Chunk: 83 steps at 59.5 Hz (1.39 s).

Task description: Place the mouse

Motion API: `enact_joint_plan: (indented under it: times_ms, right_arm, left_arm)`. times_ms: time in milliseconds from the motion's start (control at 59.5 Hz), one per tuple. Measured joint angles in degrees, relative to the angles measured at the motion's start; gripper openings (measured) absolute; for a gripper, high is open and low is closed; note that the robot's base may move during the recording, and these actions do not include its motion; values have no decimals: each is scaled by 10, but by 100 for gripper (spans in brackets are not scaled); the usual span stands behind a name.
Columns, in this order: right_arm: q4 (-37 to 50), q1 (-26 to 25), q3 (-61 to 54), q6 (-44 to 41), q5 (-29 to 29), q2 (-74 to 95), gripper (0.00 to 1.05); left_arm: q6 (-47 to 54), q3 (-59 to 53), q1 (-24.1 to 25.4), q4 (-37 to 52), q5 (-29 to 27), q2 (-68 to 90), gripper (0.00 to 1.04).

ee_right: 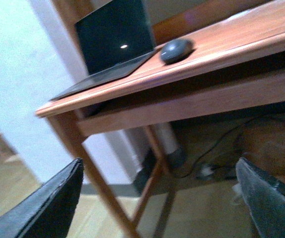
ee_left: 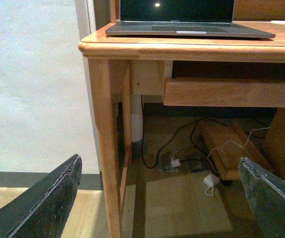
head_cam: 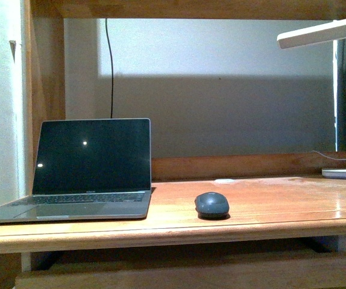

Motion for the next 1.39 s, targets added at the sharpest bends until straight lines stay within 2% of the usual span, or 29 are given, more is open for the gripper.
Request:
enact_joint_plan:
  times_ms: [34, 67, 84, 134, 151, 218, 302, 504, 605, 672, 739, 1142, 1394]
  right_arm:
    - [-8, 24, 0, -45, 93, -3, 84]
    - [-26, 32, 0, -74, 146, -13, 79]
    - [-40, 30, 0, -98, 196, -22, 76]
    - [-72, 13, 0, -149, 268, -47, 67]
    - [-83, 4, 0, -161, 273, -58, 64]
    - [-110, -26, 1, -188, 262, -83, 53]
    - [-137, -65, 1, -209, 221, -103, 38]
    - [-163, -135, 6, -223, 157, -111, 3]
    - [-168, -161, 6, -226, 129, -109, 3]
    - [-175, -213, 6, -226, 62, -111, 3]
    - [-176, -246, 6, -226, 53, -112, 3]
    - [-176, -252, 6, -226, 45, -112, 3]
    - [-176, -252, 6, -227, 45, -112, 48]
  left_arm:
    - [0, 0, 0, 0, 0, 0, 97]
    - [0, 0, 0, 0, 0, 0, 97]
    - [0, 0, 0, 0, 0, 0, 97]
    - [0, 0, 0, 0, 0, 0, 97]
    - [0, 0, 0, 0, 0, 0, 97]
    - [0, 0, 0, 0, 0, 0, 97]
    - [0, 0, 0, 0, 0, 0, 97]
    - [0, 0, 0, 0, 0, 0, 97]
    - [0, 0, 0, 0, 0, 0, 97]
    - [0, 0, 0, 0, 0, 0, 97]
    - [0, 0, 0, 0, 0, 0, 97]
    - [0, 0, 0, 0, 0, 0, 97]
    - [0, 0, 0, 0, 0, 0, 97]
